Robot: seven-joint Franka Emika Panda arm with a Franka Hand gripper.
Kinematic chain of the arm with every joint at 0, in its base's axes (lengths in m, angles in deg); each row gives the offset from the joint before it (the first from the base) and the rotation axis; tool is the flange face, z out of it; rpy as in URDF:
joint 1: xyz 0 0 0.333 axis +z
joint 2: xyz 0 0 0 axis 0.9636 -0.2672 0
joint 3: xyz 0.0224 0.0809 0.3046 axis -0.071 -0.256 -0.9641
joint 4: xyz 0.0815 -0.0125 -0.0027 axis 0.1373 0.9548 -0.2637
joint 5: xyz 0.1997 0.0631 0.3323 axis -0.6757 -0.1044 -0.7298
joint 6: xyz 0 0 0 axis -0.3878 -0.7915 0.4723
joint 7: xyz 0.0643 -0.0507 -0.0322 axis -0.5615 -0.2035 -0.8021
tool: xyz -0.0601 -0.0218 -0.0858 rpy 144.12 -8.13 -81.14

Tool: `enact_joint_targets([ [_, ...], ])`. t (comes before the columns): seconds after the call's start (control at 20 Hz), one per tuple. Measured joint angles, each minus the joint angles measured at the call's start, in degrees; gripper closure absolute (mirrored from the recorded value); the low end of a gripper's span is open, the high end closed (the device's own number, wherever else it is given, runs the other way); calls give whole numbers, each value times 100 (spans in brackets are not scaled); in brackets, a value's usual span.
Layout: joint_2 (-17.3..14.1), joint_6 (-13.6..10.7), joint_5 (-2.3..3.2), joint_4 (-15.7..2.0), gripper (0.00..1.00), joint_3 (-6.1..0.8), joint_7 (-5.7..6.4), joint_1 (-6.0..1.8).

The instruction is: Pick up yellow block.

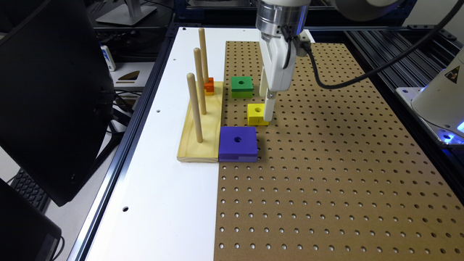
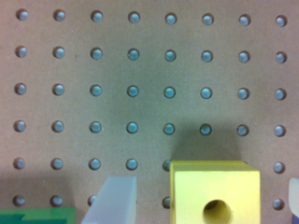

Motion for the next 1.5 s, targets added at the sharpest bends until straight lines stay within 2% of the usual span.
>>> enact_joint_targets([
  [0.7, -50, 0, 0, -148, 0, -15, 0, 5],
  [0.9, -324, 171, 0, -197, 0, -15, 0, 5],
  [1.15, -668, 267, 0, -427, 0, -15, 0, 5],
  [1.5, -712, 267, 0, -459, 0, -15, 0, 5],
])
